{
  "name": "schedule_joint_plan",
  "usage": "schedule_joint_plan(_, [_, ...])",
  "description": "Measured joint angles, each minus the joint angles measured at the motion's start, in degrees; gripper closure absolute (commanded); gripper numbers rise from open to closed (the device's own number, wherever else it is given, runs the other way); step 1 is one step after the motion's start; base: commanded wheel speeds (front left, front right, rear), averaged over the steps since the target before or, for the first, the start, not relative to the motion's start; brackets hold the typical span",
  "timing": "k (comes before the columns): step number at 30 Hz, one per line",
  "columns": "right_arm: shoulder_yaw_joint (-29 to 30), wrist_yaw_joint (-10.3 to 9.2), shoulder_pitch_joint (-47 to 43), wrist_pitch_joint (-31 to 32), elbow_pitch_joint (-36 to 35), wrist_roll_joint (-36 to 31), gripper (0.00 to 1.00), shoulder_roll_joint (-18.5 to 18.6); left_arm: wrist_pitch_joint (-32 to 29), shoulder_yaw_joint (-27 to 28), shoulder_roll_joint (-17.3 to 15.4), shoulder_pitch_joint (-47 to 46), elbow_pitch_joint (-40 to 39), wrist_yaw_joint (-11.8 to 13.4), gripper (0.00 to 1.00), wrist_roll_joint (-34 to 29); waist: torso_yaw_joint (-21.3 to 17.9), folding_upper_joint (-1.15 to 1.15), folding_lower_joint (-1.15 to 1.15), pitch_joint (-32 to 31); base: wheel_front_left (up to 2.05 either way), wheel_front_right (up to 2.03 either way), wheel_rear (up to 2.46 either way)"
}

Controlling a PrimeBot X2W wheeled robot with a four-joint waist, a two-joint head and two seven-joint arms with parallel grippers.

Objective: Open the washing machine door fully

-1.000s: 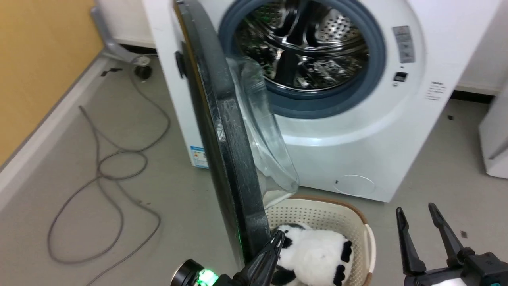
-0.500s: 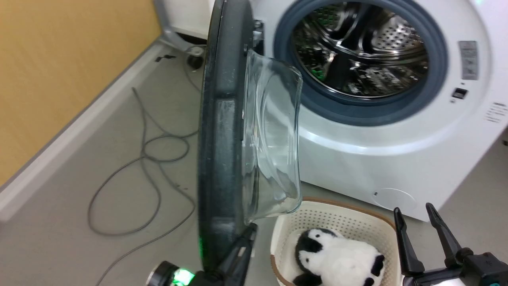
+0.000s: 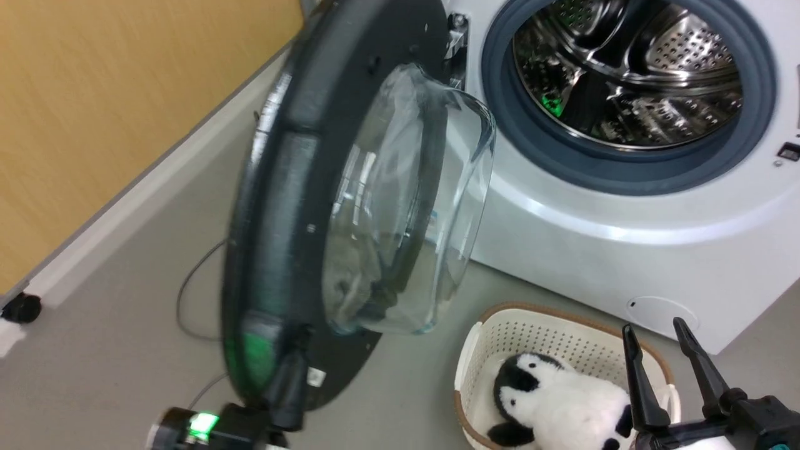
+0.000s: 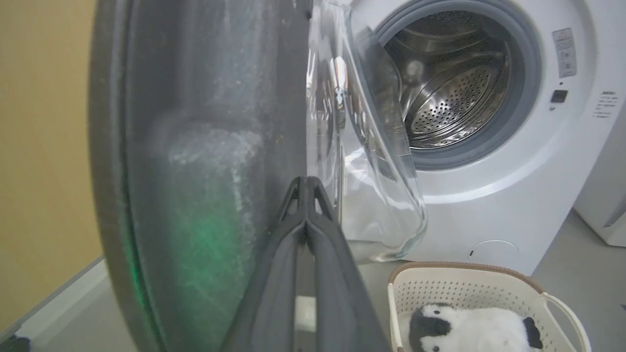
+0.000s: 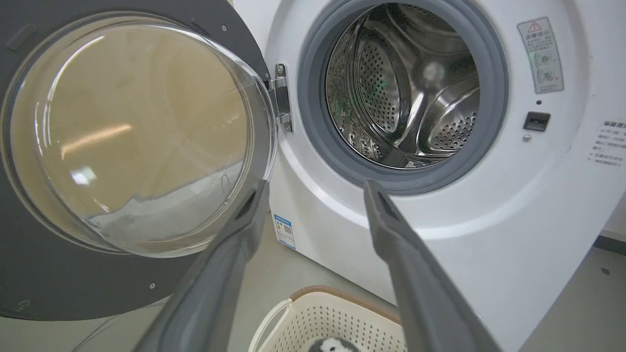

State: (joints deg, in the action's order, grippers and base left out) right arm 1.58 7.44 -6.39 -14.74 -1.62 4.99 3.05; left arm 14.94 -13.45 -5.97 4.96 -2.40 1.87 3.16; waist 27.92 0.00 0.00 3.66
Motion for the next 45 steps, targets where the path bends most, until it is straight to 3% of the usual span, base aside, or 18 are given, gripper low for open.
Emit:
schedule_joint_plan(10, [-0.04, 0.0, 1.91, 0.0, -0.49, -2.21, 0.0, -0.02, 0.16, 10.48, -1.34, -5.13, 7.32, 1.51, 1.0, 2.34, 0.51, 0.0, 0.0, 4.47, 0.0, 0.0, 0.0])
schedule_joint_plan(26, [-0.07, 0.0, 5.84, 0.0, -0.6, -3.54, 0.0, 1.1, 0.15, 27.28, -2.83, -17.85, 15.88, 1.18, 1.0, 4.53, -2.05, 0.0, 0.01, 11.14, 0.0, 0.0, 0.0])
schedule_joint_plan(37, [0.03, 0.0, 7.25, 0.0, -0.46, -3.97, 0.0, 2.23, 0.16, 34.6, -4.91, -25.63, 23.95, 0.99, 1.0, 5.1, -4.52, 0.0, 0.01, 14.47, 0.0, 0.0, 0.0])
schedule_joint_plan(45, [0.34, 0.0, 8.96, 0.0, -0.43, -4.03, 0.0, 2.57, 0.15, 38.71, -8.12, -30.39, 30.44, 0.47, 1.0, 5.64, -6.17, 0.0, 0.01, 15.96, 0.0, 0.0, 0.0])
